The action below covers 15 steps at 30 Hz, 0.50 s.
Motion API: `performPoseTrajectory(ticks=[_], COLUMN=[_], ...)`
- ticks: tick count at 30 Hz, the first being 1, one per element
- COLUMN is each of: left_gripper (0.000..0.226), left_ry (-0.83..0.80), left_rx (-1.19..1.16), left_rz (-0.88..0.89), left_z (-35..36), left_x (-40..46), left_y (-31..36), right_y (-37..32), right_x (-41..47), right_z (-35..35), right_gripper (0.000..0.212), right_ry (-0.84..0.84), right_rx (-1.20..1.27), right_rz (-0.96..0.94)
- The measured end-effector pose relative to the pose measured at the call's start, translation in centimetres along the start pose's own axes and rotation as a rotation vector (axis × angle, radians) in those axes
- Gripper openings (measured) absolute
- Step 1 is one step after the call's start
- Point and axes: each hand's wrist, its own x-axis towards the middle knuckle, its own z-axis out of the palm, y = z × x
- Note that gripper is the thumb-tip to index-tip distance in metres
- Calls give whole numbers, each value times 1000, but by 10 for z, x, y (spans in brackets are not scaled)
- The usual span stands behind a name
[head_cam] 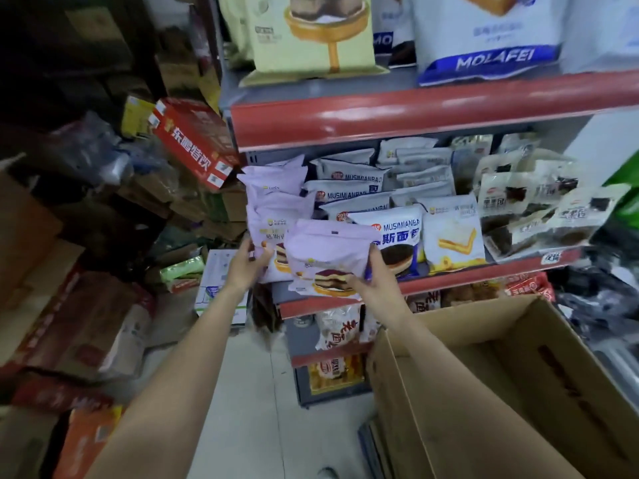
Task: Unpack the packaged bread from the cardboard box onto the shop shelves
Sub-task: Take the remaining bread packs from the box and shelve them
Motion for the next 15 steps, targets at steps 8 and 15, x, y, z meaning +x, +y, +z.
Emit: performPoseTrajectory(ticks=[8, 15], left_gripper=[26, 29], left_ry=[-12, -40], left_rx=[-104, -210], left_rz=[-83, -60], left_z=[-7, -3], left_x=[-1, -21], left_y=[-19, -23], right_y=[11, 25], right_x=[35, 30], right_z=[66, 79], right_gripper=[35, 34], right_ry=[115, 199], right_rx=[-332, -437], right_rz=[96, 220])
